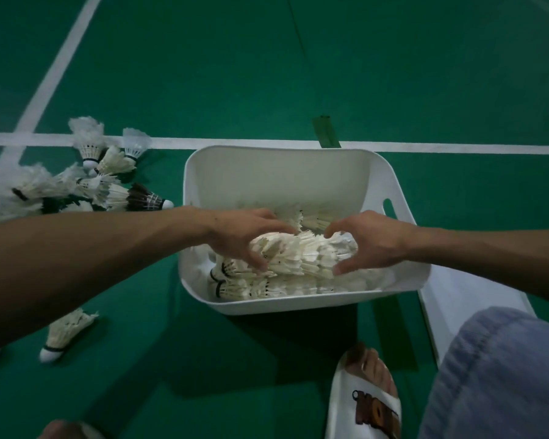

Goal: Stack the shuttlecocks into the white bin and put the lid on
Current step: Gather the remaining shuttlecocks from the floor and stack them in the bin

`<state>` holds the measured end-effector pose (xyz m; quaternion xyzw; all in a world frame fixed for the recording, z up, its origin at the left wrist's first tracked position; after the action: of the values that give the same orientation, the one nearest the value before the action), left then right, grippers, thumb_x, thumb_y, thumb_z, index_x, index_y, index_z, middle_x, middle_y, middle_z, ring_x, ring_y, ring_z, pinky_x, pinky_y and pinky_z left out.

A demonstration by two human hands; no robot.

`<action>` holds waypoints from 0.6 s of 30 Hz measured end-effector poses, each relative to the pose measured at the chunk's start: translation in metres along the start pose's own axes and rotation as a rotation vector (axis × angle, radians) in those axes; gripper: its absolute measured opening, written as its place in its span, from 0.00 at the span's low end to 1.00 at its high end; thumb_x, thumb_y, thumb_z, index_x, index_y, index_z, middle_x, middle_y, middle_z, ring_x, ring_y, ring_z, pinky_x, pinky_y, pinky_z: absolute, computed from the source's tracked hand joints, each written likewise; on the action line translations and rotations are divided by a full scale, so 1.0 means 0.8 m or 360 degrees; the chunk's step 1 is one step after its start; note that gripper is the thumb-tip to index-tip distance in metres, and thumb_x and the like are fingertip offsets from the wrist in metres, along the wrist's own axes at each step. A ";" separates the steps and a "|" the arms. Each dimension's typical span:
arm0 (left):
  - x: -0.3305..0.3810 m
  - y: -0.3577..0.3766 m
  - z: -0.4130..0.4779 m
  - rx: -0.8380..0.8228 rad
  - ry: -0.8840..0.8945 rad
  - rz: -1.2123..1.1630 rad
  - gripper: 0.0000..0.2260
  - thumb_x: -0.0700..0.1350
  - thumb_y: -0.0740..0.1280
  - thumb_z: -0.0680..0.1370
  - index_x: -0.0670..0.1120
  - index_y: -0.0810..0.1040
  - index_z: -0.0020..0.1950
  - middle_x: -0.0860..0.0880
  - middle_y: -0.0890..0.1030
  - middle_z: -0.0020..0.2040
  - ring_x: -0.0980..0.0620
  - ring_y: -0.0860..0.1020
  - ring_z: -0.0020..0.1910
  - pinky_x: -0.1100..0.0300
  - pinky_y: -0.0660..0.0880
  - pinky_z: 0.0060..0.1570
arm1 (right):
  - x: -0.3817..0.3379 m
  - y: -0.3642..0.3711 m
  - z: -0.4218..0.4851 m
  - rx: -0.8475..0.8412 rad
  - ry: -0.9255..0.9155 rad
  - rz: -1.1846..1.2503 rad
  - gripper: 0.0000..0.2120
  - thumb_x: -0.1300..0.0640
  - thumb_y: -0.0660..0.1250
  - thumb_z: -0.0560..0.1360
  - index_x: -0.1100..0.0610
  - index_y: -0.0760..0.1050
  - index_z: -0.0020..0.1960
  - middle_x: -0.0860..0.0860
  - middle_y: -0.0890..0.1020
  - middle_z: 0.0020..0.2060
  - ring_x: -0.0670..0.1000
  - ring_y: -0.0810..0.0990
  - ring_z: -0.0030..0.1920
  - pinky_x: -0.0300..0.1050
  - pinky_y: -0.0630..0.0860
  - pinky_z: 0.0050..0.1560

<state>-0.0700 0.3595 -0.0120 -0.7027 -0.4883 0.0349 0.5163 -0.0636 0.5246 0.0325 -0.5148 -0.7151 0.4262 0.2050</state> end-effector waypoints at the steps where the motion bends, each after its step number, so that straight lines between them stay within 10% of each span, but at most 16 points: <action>1: 0.000 -0.007 -0.006 0.0072 -0.0016 0.0013 0.34 0.56 0.70 0.74 0.58 0.56 0.76 0.49 0.62 0.73 0.49 0.65 0.69 0.50 0.64 0.69 | -0.011 -0.006 0.001 0.0055 -0.0033 0.0008 0.30 0.42 0.72 0.70 0.51 0.70 0.68 0.51 0.76 0.66 0.53 0.75 0.62 0.42 0.69 0.55; 12: -0.060 -0.090 -0.163 0.1147 -0.0275 -0.0041 0.19 0.54 0.69 0.75 0.49 0.73 0.63 0.45 0.68 0.66 0.44 0.64 0.66 0.47 0.63 0.67 | -0.194 -0.111 0.031 0.0632 -0.0429 0.0192 0.21 0.45 0.70 0.73 0.53 0.74 0.62 0.49 0.79 0.60 0.48 0.77 0.56 0.36 0.69 0.53; 18: -0.156 -0.024 -0.254 0.0975 -0.0716 -0.0207 0.22 0.56 0.68 0.74 0.48 0.72 0.64 0.43 0.69 0.64 0.43 0.67 0.64 0.50 0.65 0.66 | -0.310 -0.102 0.058 0.0632 -0.0668 0.0210 0.17 0.49 0.72 0.72 0.54 0.76 0.58 0.49 0.81 0.55 0.46 0.78 0.50 0.33 0.68 0.46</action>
<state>-0.0355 0.1287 0.0401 -0.4583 -0.5998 0.2996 0.5835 -0.0481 0.2715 0.1100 -0.4106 -0.6094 0.6673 0.1212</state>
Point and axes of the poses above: each hand's wrist, its own z-axis towards the middle knuckle, its own y-axis out of the palm, x = y × z, the point moved 7 cm from there along z, towards the middle knuckle
